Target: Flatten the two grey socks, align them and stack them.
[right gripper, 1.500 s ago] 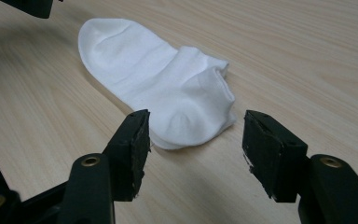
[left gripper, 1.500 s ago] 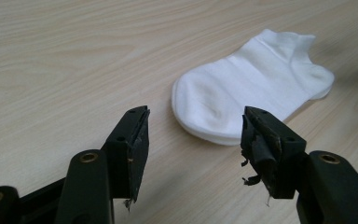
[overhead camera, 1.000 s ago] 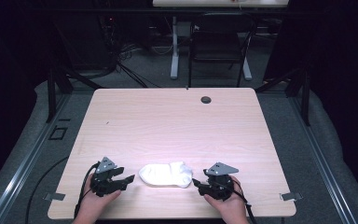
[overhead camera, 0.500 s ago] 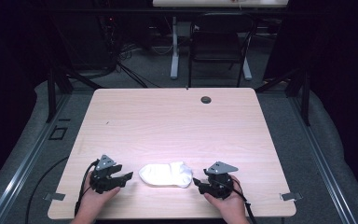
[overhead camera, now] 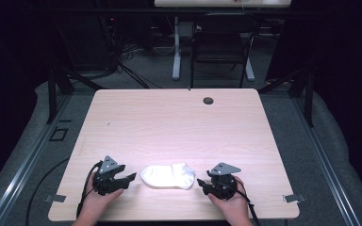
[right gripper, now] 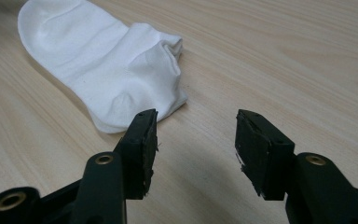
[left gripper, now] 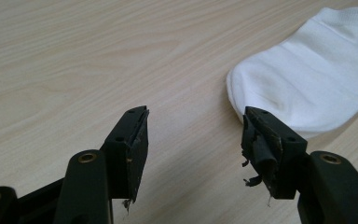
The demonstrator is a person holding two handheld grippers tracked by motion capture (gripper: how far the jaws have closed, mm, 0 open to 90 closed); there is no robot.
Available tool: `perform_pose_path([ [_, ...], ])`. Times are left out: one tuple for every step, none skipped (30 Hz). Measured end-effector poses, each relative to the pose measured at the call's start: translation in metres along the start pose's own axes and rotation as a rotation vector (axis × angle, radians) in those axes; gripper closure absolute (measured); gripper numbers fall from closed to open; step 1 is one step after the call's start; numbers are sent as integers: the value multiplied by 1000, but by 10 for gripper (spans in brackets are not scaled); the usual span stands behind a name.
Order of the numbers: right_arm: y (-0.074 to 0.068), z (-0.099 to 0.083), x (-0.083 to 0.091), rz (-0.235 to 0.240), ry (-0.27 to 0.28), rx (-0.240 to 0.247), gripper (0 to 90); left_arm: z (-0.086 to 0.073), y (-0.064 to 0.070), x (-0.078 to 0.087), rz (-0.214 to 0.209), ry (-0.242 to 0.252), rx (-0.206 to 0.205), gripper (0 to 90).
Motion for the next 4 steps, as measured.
perform_pose_path([
  [0,0,0,0,3,-3,499,0,0,0,0,0,0,415],
  [1,0,0,0,2,-6,505,2,0,0,3,21,-10,415],
  [1,0,1,1,2,-9,512,3,0,0,4,24,-8,415],
  [1,0,1,1,2,-9,512,3,0,0,4,24,-8,415],
])
Point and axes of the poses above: each handheld gripper's, and its own axes: x roughly backward along the jaws, z roughly out of its top, y roughly to its right, the point moved 9 cm from there along -x, roughly forward along the jaws, and after that the axes turned 3 degrees about -x, right-handed, at the moved point
